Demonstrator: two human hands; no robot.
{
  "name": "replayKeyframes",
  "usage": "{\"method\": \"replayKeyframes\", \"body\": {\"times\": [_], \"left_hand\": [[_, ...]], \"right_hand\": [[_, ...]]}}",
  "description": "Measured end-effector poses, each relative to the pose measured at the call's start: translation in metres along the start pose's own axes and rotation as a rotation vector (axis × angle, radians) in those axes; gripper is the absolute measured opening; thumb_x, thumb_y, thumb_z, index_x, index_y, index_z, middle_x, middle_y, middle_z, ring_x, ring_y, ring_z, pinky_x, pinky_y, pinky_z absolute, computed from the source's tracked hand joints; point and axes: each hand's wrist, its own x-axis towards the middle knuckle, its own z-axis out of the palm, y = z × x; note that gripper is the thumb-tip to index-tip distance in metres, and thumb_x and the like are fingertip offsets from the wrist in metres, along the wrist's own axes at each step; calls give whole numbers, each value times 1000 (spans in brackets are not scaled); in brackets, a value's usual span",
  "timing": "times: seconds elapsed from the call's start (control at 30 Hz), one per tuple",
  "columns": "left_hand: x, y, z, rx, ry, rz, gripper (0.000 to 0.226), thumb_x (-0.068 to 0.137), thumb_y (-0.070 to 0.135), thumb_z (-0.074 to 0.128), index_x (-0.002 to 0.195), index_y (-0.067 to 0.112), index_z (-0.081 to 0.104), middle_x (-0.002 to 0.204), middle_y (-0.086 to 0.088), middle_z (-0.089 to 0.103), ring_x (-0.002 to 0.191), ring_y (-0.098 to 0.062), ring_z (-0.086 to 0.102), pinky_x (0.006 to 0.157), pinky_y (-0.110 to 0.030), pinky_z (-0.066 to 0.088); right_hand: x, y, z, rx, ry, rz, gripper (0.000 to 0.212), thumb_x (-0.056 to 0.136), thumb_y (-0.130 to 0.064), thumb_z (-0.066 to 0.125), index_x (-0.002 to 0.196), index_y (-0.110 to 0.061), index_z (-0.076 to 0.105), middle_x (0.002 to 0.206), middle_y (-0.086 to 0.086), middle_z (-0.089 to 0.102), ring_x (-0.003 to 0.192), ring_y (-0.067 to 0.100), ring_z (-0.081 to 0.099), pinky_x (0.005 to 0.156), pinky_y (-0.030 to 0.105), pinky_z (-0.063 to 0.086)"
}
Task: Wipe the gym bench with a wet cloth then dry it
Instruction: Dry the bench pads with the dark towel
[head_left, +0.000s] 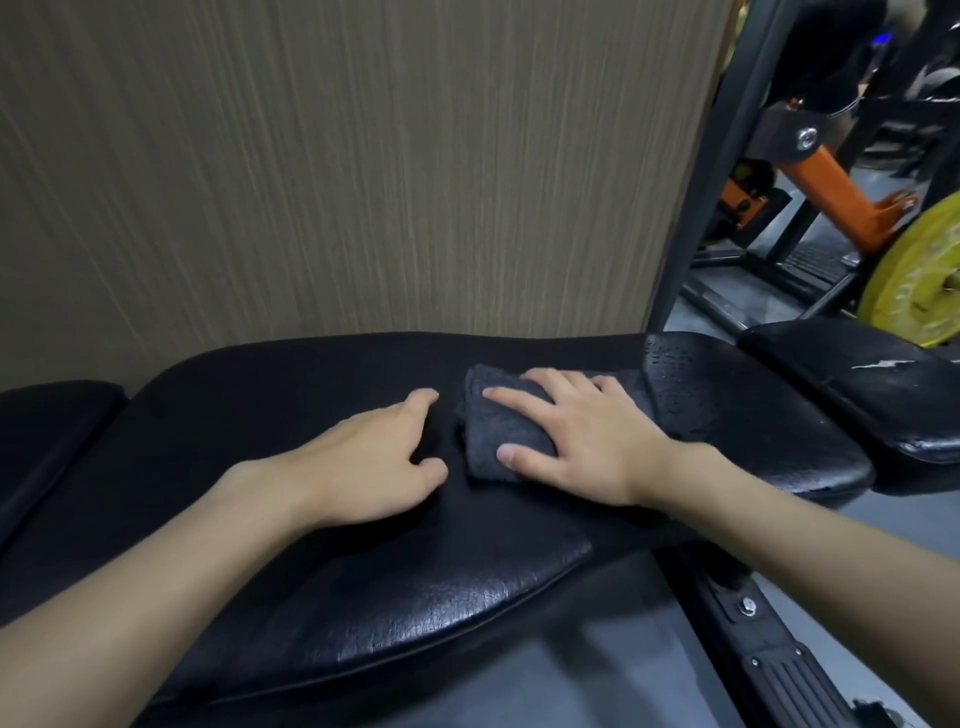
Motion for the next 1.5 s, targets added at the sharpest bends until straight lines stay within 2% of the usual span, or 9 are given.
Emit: {"method": "replayKeyframes", "body": {"times": [0.13,0.27,0.5,0.67,0.83,1.0,1.13,1.3,1.5], "left_hand": [[-1,12,2,185,-111,21,105,70,87,44,152,24,23,159,-4,25,149,-19,20,118,-47,24],[8,13,5,169,-164,-21,117,66,88,49,157,25,8,165,-7,2,152,-20,-1,121,-54,11],[12,10,8,119,-156,-39,118,65,86,54,157,28,9,165,-6,-1,152,-19,-3,121,-54,8],[10,11,7,113,-143,-37,118,65,85,56,157,26,11,165,-7,1,152,-19,-2,121,-54,9],[4,14,6,92,-142,-46,117,67,84,55,157,24,10,165,-8,0,152,-20,-4,121,-55,7],[8,22,-2,107,-190,-48,116,69,80,59,156,21,12,165,-6,-1,152,-20,-5,120,-55,12],[16,37,-3,98,-213,30,115,74,75,61,158,21,4,165,0,-9,151,-16,-9,122,-51,8],[23,51,10,189,-271,2,122,71,86,49,155,22,-13,164,-5,-16,150,-28,-13,119,-61,6],[31,55,7,211,-302,-30,125,66,88,51,155,24,-10,163,-5,-19,150,-28,-14,118,-62,9]], "right_hand": [[60,32,12,20,3,88,76,79,-82,12,149,-52,18,149,2,38,133,29,39,107,55,31],[106,57,17,22,-21,167,70,84,-81,17,148,-53,17,145,5,40,129,33,42,104,56,31],[98,53,18,19,-14,193,68,86,-79,17,149,-52,17,144,4,41,129,32,41,105,55,29],[24,31,8,25,11,83,76,81,-80,11,151,-50,17,147,0,38,133,28,38,108,53,28],[-58,12,-3,8,18,-8,72,87,-76,19,152,-47,20,152,1,36,139,23,33,109,49,27],[-84,11,-13,65,-46,-38,78,83,-85,20,152,-52,6,166,0,9,153,22,4,119,53,9],[-68,16,-1,-8,41,-32,72,86,-80,25,151,-47,25,151,4,39,139,25,37,110,50,30],[-16,50,0,7,-5,69,75,83,-82,16,151,-51,17,147,0,39,133,25,40,108,50,31],[65,96,9,27,-40,193,70,83,-83,20,148,-56,16,144,5,41,130,32,43,105,57,31]]}}
